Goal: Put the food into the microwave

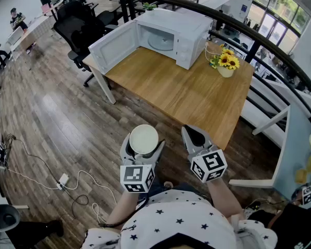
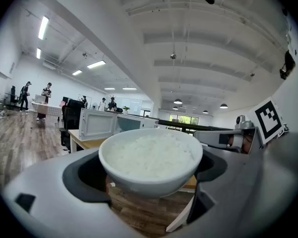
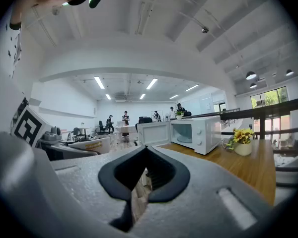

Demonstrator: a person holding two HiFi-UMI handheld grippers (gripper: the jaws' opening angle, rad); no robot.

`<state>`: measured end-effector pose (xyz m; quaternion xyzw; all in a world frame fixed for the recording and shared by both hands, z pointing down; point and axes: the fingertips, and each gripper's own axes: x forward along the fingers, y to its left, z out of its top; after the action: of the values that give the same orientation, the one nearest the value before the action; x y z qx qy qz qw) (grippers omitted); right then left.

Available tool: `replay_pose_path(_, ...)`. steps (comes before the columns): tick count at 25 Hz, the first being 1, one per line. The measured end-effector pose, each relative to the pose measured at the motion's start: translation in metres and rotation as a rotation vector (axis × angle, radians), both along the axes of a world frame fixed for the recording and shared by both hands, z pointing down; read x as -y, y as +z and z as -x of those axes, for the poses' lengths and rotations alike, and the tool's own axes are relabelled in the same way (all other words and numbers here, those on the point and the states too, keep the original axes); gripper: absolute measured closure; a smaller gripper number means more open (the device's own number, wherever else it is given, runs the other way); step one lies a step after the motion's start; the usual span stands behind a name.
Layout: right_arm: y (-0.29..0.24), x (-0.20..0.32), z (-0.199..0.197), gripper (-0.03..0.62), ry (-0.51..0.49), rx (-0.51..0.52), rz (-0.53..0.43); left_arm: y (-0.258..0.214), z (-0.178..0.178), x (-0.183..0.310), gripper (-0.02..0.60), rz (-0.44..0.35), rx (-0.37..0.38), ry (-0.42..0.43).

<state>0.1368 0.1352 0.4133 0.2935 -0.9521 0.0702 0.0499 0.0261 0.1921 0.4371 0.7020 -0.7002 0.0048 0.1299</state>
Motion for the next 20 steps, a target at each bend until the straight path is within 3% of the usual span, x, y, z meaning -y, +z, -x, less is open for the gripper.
replay_pose_path(10,-0.005,-0.065,-0.028,0.589,-0.021,0.009,-0.029,-0.012,-0.024,-0.071,0.078,-0.028,0.018,-0.038)
replay_pose_path(16,-0.018,-0.074,-0.040,0.589,-0.040,-0.002,-0.069,-0.021,-0.027,-0.091,0.078,-0.032,0.024,-0.065)
replay_pose_path(20,-0.015,-0.081,-0.046,0.589,-0.047,0.025,-0.033,-0.021,-0.029,-0.093,0.078,-0.021,0.023,-0.068)
